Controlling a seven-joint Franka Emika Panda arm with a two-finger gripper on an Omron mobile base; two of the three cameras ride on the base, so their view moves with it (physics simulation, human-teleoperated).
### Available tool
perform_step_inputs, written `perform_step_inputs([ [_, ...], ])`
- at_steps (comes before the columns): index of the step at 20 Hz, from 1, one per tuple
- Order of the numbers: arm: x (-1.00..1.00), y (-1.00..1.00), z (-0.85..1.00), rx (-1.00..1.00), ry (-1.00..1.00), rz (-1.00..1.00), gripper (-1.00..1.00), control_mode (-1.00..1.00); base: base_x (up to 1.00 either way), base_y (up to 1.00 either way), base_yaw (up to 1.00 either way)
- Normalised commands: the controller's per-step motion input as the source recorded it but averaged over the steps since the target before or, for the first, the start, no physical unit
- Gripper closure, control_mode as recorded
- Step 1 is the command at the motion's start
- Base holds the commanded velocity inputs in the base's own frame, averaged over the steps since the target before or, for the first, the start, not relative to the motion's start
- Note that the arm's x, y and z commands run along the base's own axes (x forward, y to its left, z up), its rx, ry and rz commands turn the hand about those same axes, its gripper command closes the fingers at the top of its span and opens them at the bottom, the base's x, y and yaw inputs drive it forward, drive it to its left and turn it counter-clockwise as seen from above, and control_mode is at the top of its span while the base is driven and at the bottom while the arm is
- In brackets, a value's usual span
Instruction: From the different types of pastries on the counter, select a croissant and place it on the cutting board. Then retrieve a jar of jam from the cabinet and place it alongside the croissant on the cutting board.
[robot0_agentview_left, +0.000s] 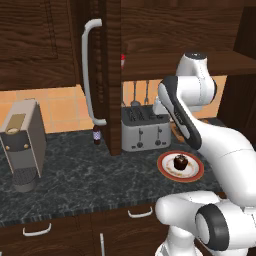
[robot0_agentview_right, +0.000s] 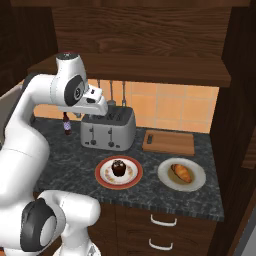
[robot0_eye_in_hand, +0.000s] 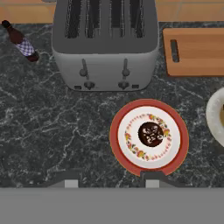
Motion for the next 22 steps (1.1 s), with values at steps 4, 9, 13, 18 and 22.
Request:
perform_step_inputs([
  [4,-0.05,-0.66,-0.1,0.01,0.0,-0.08,-1.0,-1.0,0.0,0.0,0.0],
  [9,0.0,-1.0,-0.57,0.01,0.08,-0.3,-1.0,-1.0,0.0,0.0,0.0],
  [13,-0.08,-1.0,-0.94,0.0,0.06,-0.24,-1.0,-1.0,0.0,0.0,0.0],
  [18,0.14,-1.0,-0.66,0.0,0.2,-0.19,-1.0,-1.0,0.0,0.0,0.0],
  [22,0.0,-0.71,-0.26,0.0,0.09,-0.04,-1.0,-1.0,0.0,0.0,0.0],
])
